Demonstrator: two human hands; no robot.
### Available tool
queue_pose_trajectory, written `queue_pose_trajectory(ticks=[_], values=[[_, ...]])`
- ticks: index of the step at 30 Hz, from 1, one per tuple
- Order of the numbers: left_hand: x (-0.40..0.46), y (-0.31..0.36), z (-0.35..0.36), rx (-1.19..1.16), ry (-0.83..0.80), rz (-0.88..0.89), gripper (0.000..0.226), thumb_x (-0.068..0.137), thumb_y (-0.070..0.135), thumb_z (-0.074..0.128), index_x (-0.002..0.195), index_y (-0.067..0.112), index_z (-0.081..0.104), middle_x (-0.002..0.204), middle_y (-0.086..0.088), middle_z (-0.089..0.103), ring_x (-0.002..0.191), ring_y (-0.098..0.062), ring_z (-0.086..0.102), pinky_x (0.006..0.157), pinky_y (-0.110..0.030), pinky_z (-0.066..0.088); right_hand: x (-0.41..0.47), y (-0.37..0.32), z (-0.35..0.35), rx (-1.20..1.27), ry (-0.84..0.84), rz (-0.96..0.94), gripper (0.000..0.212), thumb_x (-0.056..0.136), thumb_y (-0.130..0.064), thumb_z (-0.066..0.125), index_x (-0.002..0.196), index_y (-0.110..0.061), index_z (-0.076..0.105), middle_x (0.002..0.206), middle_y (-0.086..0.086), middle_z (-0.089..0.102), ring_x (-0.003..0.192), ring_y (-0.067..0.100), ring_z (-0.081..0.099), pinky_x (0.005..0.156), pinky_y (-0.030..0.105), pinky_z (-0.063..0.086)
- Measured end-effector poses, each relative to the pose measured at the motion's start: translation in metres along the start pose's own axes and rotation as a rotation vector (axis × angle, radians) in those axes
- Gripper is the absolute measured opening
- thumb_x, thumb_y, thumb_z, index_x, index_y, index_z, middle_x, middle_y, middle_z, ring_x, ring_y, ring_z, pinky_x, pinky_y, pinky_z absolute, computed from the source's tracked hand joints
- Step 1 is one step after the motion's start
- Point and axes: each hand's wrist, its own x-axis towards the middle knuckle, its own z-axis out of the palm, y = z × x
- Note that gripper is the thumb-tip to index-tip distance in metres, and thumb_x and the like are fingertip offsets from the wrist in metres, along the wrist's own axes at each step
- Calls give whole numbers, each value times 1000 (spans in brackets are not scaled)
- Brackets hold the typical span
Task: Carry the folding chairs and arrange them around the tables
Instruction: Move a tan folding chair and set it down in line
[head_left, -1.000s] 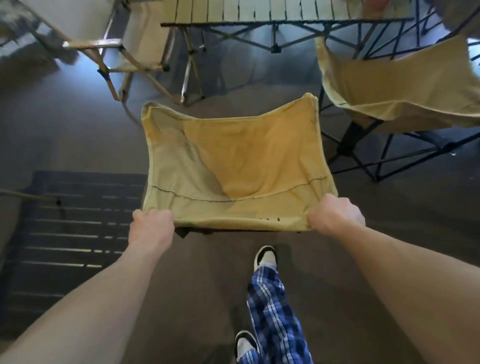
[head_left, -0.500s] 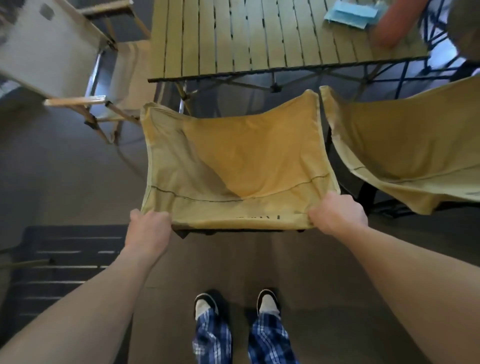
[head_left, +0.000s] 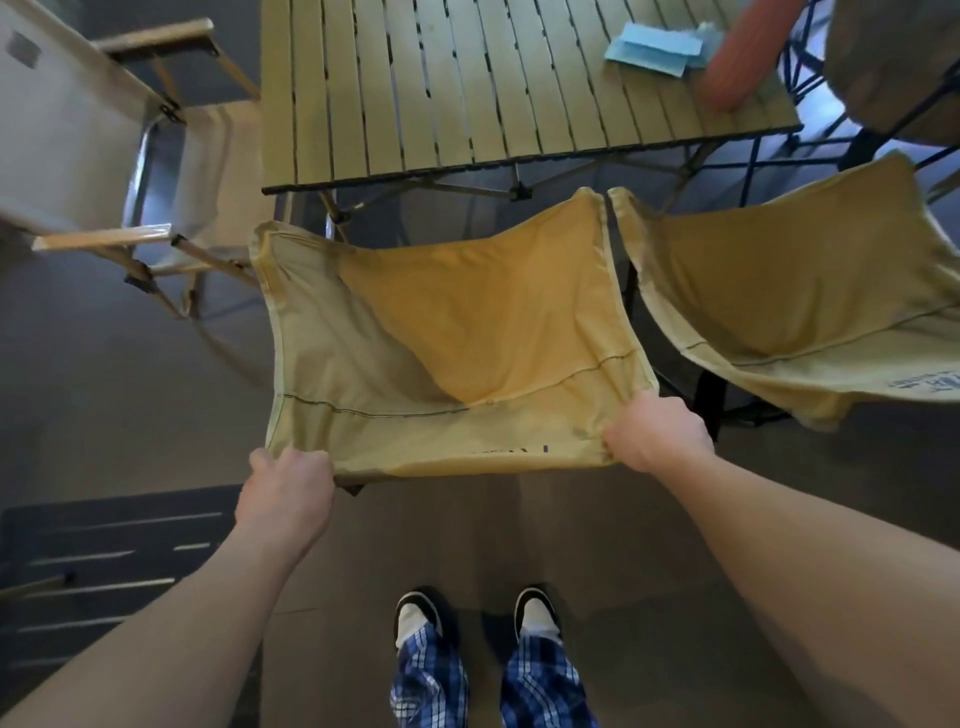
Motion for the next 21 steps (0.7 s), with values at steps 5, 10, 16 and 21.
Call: queue_pose_trajectory(ticks=[5,10,16,21], values=[[-8,-4,4,32,0,-2,26,94,3,34,86,15,56,81,-5,49,90,-26,36,68,-36,46,0,1,5,-15,-3,15,31,95,-25,51,119,-6,54,82,7,40,86,31,48,70,37,43],[-8,-2,-2,31,27,31,33,93,-2,29,90,13,58,81,-7,49,88,-26,32,68,-35,39,0,-1,6,-28,21,16,17,95,-26,51,100,-11,47,75,6,37,81,30,47,67,37,42],[-1,-6,3,134,45,96,26,94,1,36,90,14,58,82,-5,53,88,-25,35,69,-33,38,-1,-4,8,-89,-1,38,24,95,-25,48,109,-7,56,88,10,47,82,30,49,69,38,43],[14,-13,-7,86,-155,105,14,83,30,52,89,20,60,84,-4,58,89,-29,48,80,-38,44,-25,-30,3,-249,-96,69,48,90,-20,48,136,-7,48,140,24,38,97,38,52,71,44,41]])
